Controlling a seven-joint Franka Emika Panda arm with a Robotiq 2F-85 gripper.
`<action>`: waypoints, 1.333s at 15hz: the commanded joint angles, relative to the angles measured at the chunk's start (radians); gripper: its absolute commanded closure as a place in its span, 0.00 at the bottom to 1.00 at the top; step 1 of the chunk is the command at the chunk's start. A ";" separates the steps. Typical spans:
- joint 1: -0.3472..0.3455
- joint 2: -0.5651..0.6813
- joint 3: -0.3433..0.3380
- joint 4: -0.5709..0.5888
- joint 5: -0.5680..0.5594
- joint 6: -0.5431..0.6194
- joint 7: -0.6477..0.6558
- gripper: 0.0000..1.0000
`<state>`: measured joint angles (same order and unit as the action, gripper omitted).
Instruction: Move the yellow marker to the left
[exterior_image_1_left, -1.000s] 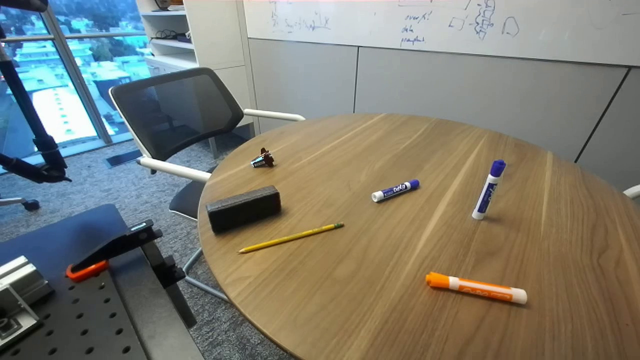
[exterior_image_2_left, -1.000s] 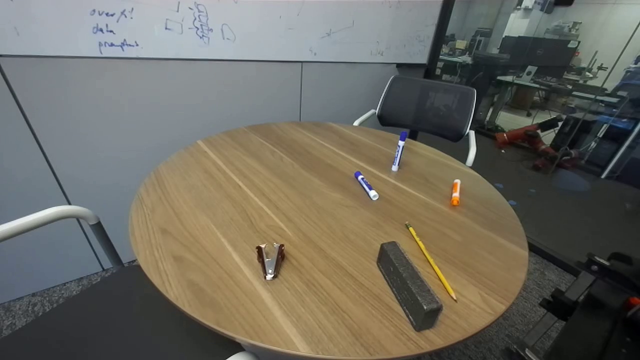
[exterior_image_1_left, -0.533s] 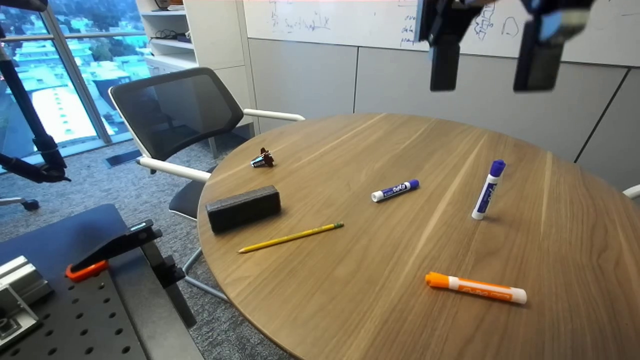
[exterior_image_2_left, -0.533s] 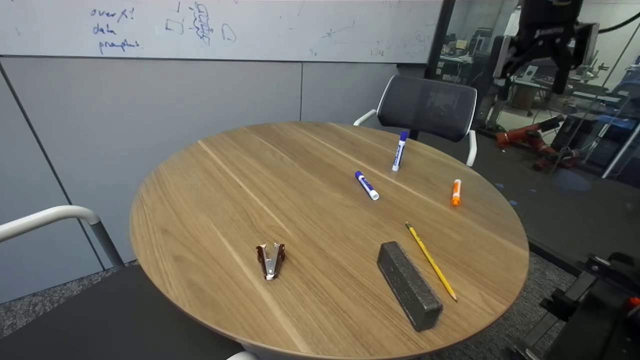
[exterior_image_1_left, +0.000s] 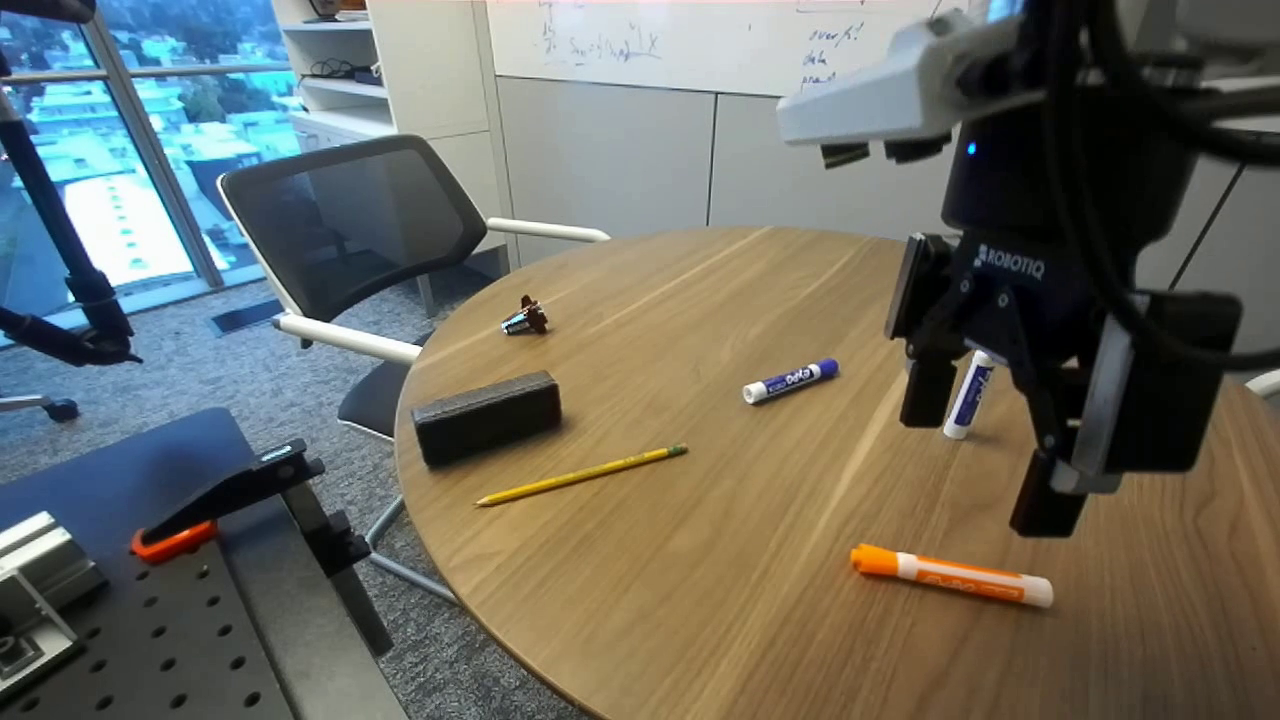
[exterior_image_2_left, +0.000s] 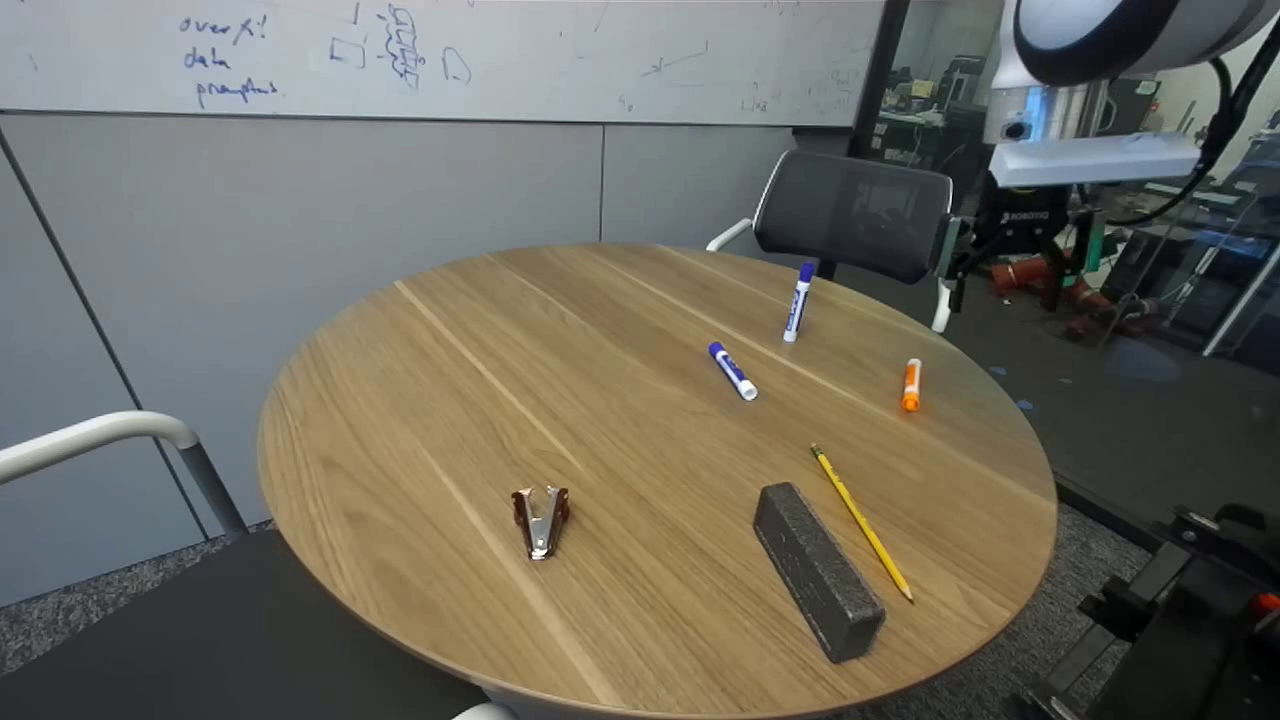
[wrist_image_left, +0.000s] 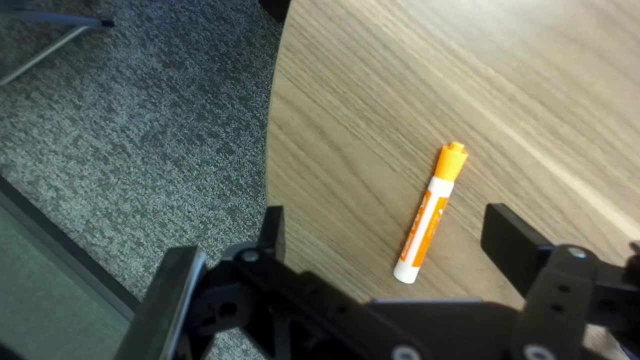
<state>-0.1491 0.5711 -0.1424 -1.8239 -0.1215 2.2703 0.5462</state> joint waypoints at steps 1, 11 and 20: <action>0.008 0.125 -0.017 0.119 0.100 0.033 -0.015 0.00; 0.016 0.387 -0.043 0.378 0.176 0.032 -0.001 0.00; 0.019 0.484 -0.057 0.486 0.174 0.015 0.005 0.62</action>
<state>-0.1463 1.0199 -0.1728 -1.3949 0.0272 2.3099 0.5466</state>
